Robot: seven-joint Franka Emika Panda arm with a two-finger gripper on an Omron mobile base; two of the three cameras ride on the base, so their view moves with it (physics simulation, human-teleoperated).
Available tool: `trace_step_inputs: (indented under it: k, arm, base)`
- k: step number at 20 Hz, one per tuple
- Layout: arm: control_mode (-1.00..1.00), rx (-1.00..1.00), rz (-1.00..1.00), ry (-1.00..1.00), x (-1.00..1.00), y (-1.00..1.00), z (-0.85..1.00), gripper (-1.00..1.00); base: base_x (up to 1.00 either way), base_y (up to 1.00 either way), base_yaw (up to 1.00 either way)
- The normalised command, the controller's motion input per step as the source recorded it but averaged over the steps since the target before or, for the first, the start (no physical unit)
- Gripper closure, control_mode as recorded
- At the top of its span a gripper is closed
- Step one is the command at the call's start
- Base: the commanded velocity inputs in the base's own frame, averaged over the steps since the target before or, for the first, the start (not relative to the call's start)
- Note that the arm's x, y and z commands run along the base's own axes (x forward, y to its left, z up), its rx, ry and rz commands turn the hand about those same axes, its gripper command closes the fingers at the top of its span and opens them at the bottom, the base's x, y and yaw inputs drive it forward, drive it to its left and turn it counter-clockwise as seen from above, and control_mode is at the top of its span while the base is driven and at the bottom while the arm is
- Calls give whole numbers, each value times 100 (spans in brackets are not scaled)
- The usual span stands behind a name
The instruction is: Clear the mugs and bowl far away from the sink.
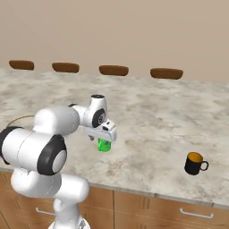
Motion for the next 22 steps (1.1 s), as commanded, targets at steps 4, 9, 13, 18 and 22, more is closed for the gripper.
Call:
trace_step_inputs:
  k: [4,9,13,18,22]
  arm:
    - [-100,0,0,0,-2,0,83,-100]
    - [-100,0,0,0,-31,0,89,-100]
    - [-100,0,0,-12,-100,0,64,-100]
    - [-100,-2,0,-27,-97,12,48,-100]
    - [-100,-18,0,-44,-67,24,37,-100]
  base:
    - [0,0,0]
    - [0,0,0]
    - [0,0,0]
    - [0,0,0]
    - [0,0,0]
